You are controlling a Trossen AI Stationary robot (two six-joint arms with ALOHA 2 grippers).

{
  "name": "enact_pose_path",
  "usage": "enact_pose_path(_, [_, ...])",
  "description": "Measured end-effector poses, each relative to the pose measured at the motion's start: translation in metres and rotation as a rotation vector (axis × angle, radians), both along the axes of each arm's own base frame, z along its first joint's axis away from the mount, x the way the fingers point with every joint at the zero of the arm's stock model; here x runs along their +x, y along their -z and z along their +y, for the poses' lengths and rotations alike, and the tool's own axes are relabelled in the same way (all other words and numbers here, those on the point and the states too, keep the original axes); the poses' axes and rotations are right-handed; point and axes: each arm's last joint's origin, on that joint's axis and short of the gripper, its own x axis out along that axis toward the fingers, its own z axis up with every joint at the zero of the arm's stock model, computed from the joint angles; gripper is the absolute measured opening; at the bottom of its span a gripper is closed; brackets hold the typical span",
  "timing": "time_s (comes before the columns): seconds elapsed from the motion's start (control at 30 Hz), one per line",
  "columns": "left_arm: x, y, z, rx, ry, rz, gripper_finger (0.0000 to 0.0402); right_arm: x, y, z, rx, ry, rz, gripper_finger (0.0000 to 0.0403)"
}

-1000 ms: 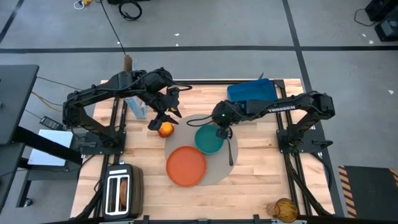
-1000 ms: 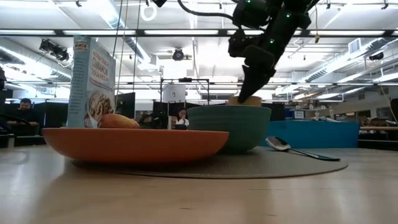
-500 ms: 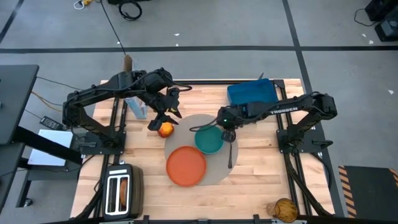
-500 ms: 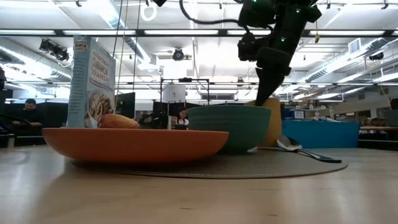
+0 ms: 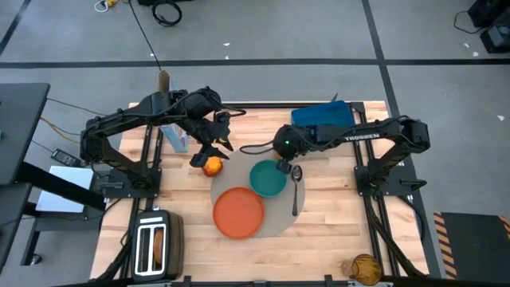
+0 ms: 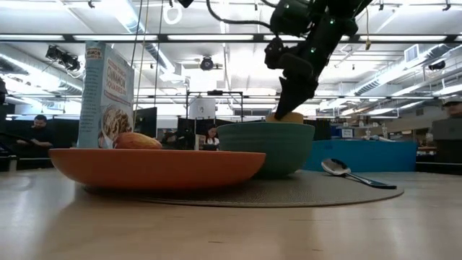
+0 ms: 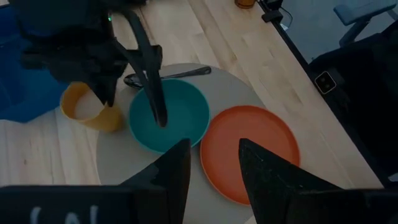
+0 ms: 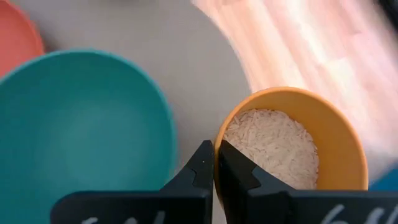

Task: Arrange a breakfast setting
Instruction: Put the orange cup with rice grain on top right of the round table mat

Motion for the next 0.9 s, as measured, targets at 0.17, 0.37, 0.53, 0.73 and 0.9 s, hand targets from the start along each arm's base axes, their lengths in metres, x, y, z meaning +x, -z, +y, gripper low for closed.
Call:
enact_pose_path(0.17, [0.000,0.000,0.000,-0.003,-0.002,0.002,0.0144,0.007,0.014,0.000,0.013,-0.024,0.035,0.0014])
enact_pose_path(0.37, [0.000,0.000,-0.003,-0.008,0.002,0.007,0.0144,0.007,0.014,0.000,0.004,-0.018,0.036,0.0020])
enact_pose_path(0.53, [0.000,0.000,-0.003,-0.008,0.004,0.009,0.0144,0.006,0.013,0.001,-0.007,-0.029,0.042,0.0057])
enact_pose_path(0.73, [0.000,0.000,-0.003,-0.007,0.004,0.007,0.0144,0.005,-0.001,0.002,-0.030,-0.050,0.020,0.0122])
enact_pose_path(0.9, [0.000,0.000,-0.003,-0.007,0.003,0.007,0.0144,0.005,-0.027,0.011,-0.107,-0.066,0.045,0.0161])
